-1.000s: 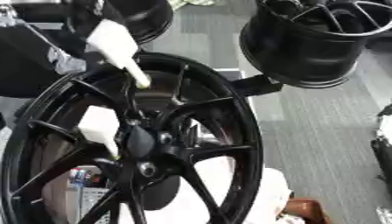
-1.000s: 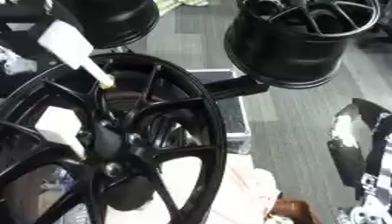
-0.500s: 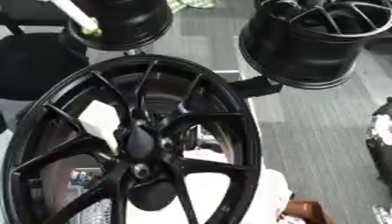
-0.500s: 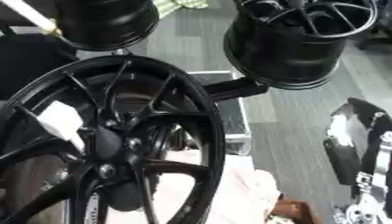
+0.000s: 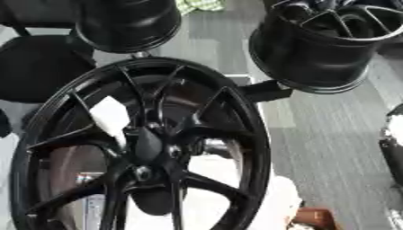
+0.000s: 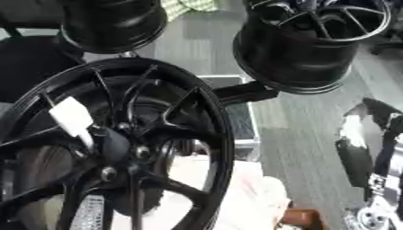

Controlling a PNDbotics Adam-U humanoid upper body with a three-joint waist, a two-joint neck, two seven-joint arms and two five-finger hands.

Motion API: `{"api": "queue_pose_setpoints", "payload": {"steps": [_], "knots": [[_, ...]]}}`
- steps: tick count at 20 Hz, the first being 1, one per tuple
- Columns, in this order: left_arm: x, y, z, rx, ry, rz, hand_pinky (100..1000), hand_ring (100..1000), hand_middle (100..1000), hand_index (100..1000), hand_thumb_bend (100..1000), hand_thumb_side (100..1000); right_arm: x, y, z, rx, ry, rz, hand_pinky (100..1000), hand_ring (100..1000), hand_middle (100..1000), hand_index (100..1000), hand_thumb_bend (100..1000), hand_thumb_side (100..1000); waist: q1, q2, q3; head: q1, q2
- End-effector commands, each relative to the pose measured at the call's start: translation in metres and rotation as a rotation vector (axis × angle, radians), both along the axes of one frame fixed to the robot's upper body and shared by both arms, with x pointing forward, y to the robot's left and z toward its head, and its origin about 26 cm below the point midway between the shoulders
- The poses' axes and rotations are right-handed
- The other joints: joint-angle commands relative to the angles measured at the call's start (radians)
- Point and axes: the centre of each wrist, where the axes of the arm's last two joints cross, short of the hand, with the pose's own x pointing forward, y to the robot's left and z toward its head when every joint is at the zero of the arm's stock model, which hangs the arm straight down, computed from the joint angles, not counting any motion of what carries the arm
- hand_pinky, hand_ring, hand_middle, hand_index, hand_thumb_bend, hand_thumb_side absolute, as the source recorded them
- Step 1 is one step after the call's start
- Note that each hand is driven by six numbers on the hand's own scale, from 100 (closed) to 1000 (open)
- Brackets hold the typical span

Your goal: Pull the pin out of the wheel hub.

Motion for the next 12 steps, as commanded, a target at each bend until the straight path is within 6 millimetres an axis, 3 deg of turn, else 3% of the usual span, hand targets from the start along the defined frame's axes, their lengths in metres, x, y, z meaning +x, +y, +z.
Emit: {"api": "queue_pose_setpoints", "payload": {"steps": [1, 7, 11, 12], "knots": [[-0.020, 0.029, 0.013, 0.024, -0.041, 0.141, 617, 488, 321, 363, 100, 256, -0.001, -0.003, 0.008, -0.018, -0.028, -0.007, 861, 775, 585, 704, 100, 471, 0.004, -0.019, 0.002, -0.005, -0.003], [-0.019, 0.052, -0.026, 0.076, 0.002, 0.315, 618, 499, 343, 385, 100, 246, 0.000, -0.002, 0.009, -0.009, -0.033, -0.001, 862, 775, 585, 704, 100, 472, 0.002, -0.021, -0.004, -0.002, -0.010], [-0.008, 0.053, -0.058, 0.126, 0.055, 0.378, 733, 685, 605, 650, 100, 245, 0.000, -0.001, 0.008, 0.000, -0.031, 0.003, 862, 775, 585, 704, 100, 474, -0.004, -0.019, -0.013, 0.001, -0.015], [-0.005, 0.052, -0.064, 0.148, 0.090, 0.374, 829, 830, 808, 841, 100, 249, 0.000, -0.001, 0.008, 0.002, -0.031, 0.003, 863, 775, 585, 704, 100, 476, -0.005, -0.019, -0.014, 0.001, -0.016]]}}
